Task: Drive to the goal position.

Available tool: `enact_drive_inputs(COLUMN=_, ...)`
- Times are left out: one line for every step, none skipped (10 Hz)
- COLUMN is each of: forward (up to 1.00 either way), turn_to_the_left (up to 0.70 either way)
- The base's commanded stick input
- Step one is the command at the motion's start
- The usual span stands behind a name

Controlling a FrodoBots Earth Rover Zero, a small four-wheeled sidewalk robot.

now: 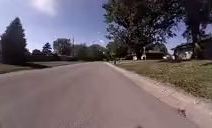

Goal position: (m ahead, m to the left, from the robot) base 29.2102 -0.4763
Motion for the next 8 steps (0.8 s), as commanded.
enact_drive_inputs(forward=1.00, turn_to_the_left=0.00)
enact_drive_inputs(forward=1.00, turn_to_the_left=0.00)
enact_drive_inputs(forward=1.00, turn_to_the_left=0.00)
enact_drive_inputs(forward=1.00, turn_to_the_left=0.00)
enact_drive_inputs(forward=1.00, turn_to_the_left=0.00)
enact_drive_inputs(forward=1.00, turn_to_the_left=0.00)
enact_drive_inputs(forward=1.00, turn_to_the_left=0.00)
enact_drive_inputs(forward=1.00, turn_to_the_left=0.00)
